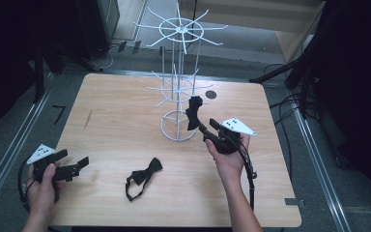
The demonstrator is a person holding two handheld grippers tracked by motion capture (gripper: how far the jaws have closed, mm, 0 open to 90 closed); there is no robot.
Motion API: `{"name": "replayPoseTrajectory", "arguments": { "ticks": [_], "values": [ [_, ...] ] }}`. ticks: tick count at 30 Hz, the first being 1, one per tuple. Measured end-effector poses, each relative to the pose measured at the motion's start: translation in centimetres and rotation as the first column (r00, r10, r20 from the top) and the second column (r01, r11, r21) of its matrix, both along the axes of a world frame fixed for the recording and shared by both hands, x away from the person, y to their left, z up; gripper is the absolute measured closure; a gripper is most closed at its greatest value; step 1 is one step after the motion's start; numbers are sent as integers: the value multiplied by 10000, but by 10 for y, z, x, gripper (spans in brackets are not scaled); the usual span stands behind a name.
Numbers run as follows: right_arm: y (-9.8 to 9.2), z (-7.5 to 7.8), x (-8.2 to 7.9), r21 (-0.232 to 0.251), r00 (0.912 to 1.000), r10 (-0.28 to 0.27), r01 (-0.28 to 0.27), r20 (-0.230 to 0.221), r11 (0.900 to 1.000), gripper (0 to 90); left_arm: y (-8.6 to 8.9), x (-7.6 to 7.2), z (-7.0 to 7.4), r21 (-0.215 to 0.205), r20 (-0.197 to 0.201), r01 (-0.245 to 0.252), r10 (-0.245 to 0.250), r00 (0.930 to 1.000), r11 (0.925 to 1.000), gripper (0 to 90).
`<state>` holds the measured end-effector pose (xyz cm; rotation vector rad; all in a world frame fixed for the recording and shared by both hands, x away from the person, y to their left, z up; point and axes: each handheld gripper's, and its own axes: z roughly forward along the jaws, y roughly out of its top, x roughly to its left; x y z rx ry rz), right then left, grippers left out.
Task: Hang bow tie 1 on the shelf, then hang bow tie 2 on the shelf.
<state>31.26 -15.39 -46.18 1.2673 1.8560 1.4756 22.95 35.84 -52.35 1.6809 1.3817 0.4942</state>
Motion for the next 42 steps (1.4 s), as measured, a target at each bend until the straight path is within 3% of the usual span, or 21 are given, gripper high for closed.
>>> {"name": "replayPoseTrajectory", "arguments": {
  "ticks": [18,42],
  "values": [
    [12,-13,-26,-162,9975,675,-678,-194,9976,538,0,0,0,26,-35,22,-22,10000,10000,16],
    [27,-16,-40,-187,9902,1362,-1369,-324,9904,535,0,1,0,-16,-56,35,-35,10000,10000,16]
  ]
}}
